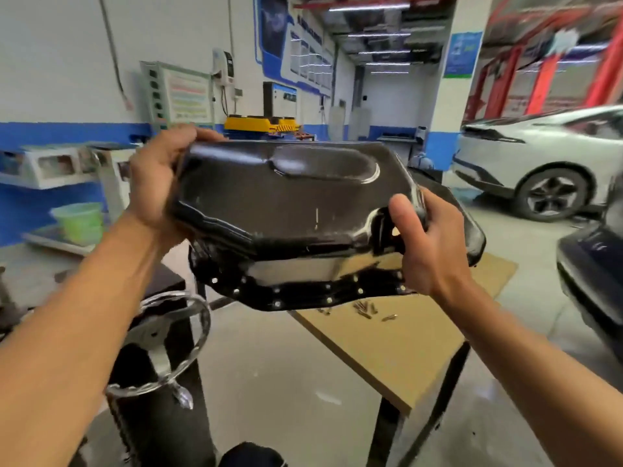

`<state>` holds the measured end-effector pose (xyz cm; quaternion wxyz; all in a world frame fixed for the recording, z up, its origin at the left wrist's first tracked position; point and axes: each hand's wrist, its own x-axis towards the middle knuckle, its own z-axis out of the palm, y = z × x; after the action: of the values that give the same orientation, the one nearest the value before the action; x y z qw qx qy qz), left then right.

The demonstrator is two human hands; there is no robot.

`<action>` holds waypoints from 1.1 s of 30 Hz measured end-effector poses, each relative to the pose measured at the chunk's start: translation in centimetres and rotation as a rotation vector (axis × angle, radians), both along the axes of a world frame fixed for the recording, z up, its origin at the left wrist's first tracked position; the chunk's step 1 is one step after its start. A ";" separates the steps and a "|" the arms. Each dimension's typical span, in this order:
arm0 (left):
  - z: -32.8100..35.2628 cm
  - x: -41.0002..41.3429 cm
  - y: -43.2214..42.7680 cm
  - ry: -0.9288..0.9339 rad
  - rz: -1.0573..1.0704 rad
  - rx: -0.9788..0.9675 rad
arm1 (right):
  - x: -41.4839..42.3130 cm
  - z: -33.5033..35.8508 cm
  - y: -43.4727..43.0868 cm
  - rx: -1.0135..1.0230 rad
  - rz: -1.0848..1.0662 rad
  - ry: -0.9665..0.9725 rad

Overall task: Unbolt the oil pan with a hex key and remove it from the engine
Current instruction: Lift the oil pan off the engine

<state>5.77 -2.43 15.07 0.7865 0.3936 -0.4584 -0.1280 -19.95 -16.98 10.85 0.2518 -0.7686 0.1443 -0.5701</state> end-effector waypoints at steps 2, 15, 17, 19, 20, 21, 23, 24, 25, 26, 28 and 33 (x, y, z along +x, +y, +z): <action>-0.9 -1.9 -3.8 0.034 -0.080 0.082 | -1.5 -0.8 -2.9 0.025 -0.107 0.039; -9.3 0.5 -17.7 0.079 -0.237 0.351 | -0.5 -11.9 -13.3 0.390 -0.186 0.168; -10.2 1.5 -18.5 0.126 -0.242 0.375 | 0.2 -12.2 -13.9 0.385 -0.215 0.185; -11.0 2.4 -19.2 0.176 -0.283 0.387 | 1.0 -12.3 -14.4 0.366 -0.249 0.224; -11.3 2.8 -19.5 0.188 -0.292 0.397 | 1.3 -12.4 -14.7 0.372 -0.253 0.237; -11.7 3.2 -19.7 0.194 -0.295 0.414 | 1.6 -12.6 -15.0 0.383 -0.252 0.247; -12.4 3.7 -20.4 0.233 -0.298 0.447 | 1.8 -12.8 -15.6 0.386 -0.263 0.268; -12.7 3.8 -20.6 0.262 -0.305 0.460 | 1.9 -12.9 -15.8 0.377 -0.270 0.278; -13.1 3.9 -20.9 0.287 -0.314 0.465 | 2.0 -12.9 -15.9 0.372 -0.276 0.287; -13.5 4.0 -21.1 0.306 -0.319 0.465 | 2.1 -12.8 -16.0 0.373 -0.279 0.297; -14.1 4.0 -21.5 0.347 -0.322 0.459 | 2.4 -12.9 -16.2 0.389 -0.280 0.318; -14.9 4.4 -22.2 0.372 -0.332 0.482 | 2.7 -13.2 -17.2 0.459 -0.306 0.362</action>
<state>10.16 -24.60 0.21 0.7093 0.4583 -0.3215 -0.4283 -17.24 -34.19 -2.39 0.3002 -0.7502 0.4252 -0.4079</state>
